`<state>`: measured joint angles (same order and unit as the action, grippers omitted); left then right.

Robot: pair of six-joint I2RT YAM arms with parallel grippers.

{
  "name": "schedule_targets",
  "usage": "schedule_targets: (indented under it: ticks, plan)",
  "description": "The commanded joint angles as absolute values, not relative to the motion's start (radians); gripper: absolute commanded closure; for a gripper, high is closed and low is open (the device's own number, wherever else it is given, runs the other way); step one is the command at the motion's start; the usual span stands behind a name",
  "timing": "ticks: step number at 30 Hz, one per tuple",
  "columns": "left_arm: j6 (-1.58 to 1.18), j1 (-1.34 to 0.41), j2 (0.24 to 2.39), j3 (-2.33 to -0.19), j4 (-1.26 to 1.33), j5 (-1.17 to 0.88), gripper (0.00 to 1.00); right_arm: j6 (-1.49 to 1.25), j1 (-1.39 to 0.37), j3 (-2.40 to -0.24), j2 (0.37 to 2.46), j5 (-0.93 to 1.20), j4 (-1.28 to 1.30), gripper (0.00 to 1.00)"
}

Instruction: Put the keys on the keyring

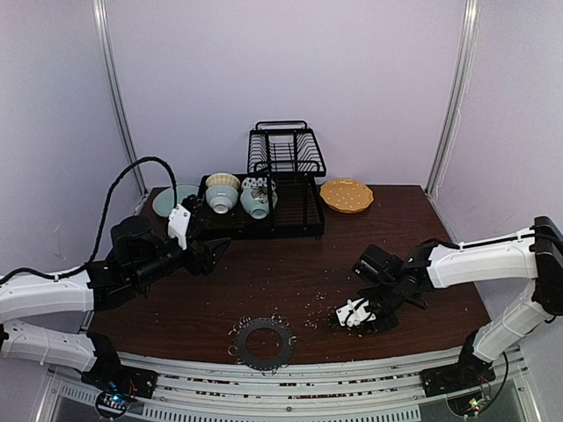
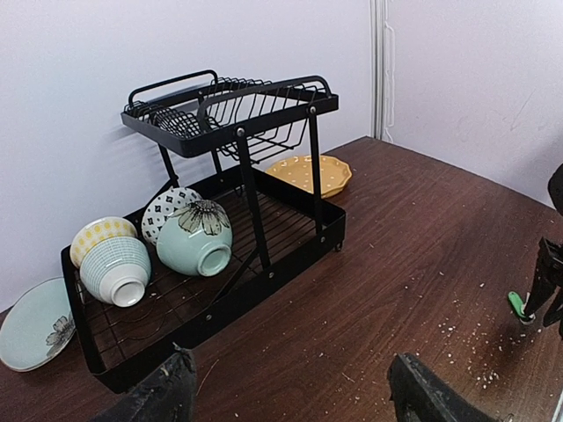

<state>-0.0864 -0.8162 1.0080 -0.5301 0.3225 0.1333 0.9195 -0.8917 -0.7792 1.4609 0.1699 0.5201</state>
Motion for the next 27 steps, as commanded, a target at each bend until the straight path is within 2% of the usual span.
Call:
schedule_targets:
  ticks: [1, 15, 23, 26, 27]
  plan:
    - [-0.068, -0.813, 1.02, -0.532, 0.377, 0.138, 0.21, 0.919, -0.897, -0.77, 1.486, 0.149, 0.525, 0.67]
    - [-0.06, -0.813, 1.01, -0.526, 0.382, 0.157, 0.21, 0.851, -0.895, -0.784, 1.544, 0.085, 0.507, 0.77]
    - [-0.056, -0.813, 1.011, -0.523, 0.389, 0.156, 0.21, 0.84, -0.895, -0.797, 1.556, 0.076, 0.532, 0.89]
    - [-0.056, -0.813, 1.012, -0.519, 0.391, 0.155, 0.21, 0.835, -0.896, -0.811, 1.555, 0.08, 0.552, 0.99]
    - [-0.055, -0.813, 1.011, -0.518, 0.392, 0.154, 0.21, 0.831, -0.894, -0.818, 1.555, 0.089, 0.558, 1.0]
